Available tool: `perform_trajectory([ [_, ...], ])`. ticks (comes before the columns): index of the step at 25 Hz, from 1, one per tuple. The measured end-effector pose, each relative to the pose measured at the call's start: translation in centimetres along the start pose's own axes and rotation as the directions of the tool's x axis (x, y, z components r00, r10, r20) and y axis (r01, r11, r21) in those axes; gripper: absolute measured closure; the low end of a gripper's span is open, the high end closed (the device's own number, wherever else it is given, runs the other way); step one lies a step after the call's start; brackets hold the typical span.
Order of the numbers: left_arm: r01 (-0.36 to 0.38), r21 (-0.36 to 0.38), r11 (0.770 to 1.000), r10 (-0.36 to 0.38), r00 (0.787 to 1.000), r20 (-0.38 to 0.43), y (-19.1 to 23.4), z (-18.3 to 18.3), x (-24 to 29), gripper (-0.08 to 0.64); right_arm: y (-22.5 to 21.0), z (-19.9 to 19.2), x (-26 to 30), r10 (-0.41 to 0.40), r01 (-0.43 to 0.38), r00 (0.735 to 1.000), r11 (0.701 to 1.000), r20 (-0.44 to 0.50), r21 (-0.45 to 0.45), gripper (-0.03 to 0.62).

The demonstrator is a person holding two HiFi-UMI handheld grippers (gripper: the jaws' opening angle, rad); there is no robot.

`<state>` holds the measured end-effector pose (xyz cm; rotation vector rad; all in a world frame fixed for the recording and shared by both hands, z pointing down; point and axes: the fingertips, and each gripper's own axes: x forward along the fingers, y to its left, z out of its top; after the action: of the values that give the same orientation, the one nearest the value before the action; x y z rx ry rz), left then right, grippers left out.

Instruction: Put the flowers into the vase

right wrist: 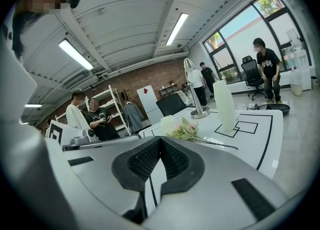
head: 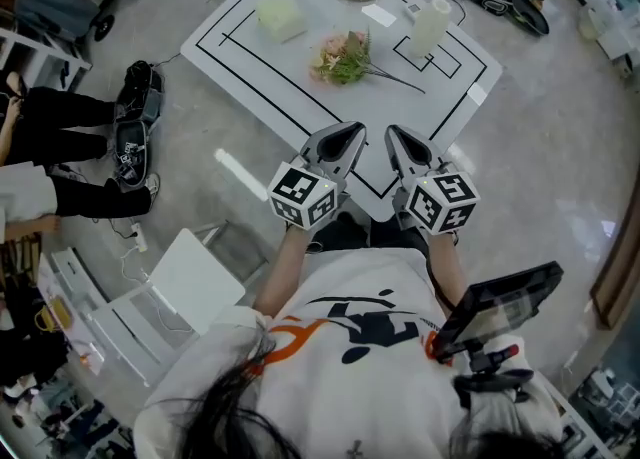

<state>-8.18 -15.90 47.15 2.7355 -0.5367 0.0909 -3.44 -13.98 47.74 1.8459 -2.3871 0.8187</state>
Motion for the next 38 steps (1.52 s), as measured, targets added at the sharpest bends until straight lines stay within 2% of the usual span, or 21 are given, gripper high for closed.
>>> perform_trajectory([
  [10,-0.101,-0.019,0.995,0.101,0.995,0.012,2.2,0.5,2.8,0.551,-3.8,1.3,3.7,0.064,-0.069,0.995,0.996,-0.081,-0.052,0.579],
  [19,-0.256,-0.064,0.965,0.258,0.966,0.019,4.7,-0.1,6.5,0.55,-9.1,1.3,9.0,0.161,-0.193,0.962,0.972,-0.221,-0.131,0.578],
  [22,-0.318,-0.086,0.944,0.321,0.947,0.023,5.4,-0.4,6.9,0.55,-10.0,0.9,10.8,0.207,-0.258,0.939,0.952,-0.275,-0.165,0.57],
  [25,-0.367,-0.109,0.924,0.372,0.928,0.028,5.9,-0.3,6.9,0.549,-10.4,0.1,12.3,0.244,-0.327,0.901,0.925,-0.359,-0.192,0.452],
  [29,-0.419,-0.14,0.897,0.429,0.902,0.05,6.4,-0.2,7.1,0.551,-11.3,-0.9,15.0,0.268,-0.389,0.849,0.9,-0.456,-0.196,0.427],
  [33,-0.463,-0.14,0.875,0.473,0.879,0.054,6.9,-0.3,7.1,0.551,-11.3,-2.2,17.3,0.259,-0.465,0.793,0.843,-0.551,-0.272,0.382],
  [35,-0.483,-0.146,0.863,0.495,0.867,0.055,7.0,-0.5,6.7,0.551,-11.0,-3.0,18.2,0.243,-0.486,0.773,0.821,-0.585,-0.3,0.382],
  [38,-0.508,-0.153,0.847,0.521,0.852,0.054,7.2,-0.6,6.0,0.551,-10.7,-4.0,19.2,0.218,-0.493,0.754,0.812,-0.619,-0.314,0.38],
])
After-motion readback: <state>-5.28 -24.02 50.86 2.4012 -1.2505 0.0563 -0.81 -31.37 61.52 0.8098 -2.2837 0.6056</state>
